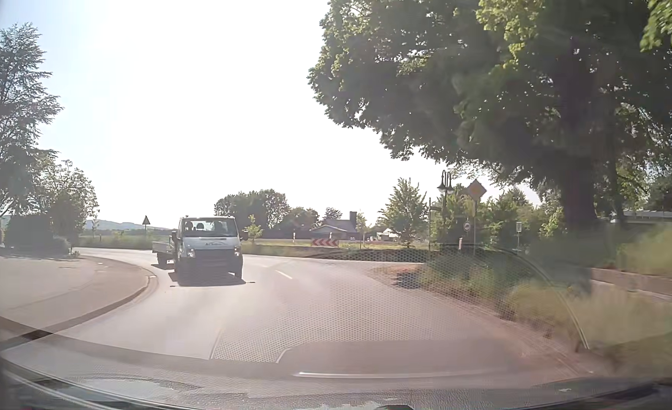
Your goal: Follow the waypoints while adhering to traffic rules and regulations
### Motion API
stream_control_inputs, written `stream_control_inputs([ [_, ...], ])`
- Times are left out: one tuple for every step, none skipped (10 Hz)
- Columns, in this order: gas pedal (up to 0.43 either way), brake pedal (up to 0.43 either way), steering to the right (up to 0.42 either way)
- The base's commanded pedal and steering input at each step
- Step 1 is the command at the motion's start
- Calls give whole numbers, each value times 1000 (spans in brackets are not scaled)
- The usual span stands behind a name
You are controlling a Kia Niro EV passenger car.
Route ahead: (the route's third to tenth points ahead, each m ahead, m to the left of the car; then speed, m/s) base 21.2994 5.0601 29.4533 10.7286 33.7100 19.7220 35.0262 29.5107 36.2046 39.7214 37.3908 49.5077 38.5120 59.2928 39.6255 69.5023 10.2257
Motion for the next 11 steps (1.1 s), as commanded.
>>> stream_control_inputs([
  [67, 0, -6],
  [67, 0, -10],
  [79, 0, -18],
  [87, 0, -30],
  [98, 0, -39],
  [98, 0, -48],
  [110, 0, -63],
  [110, 0, -81],
  [110, 0, -94],
  [110, 0, -112],
  [110, 0, -126],
])
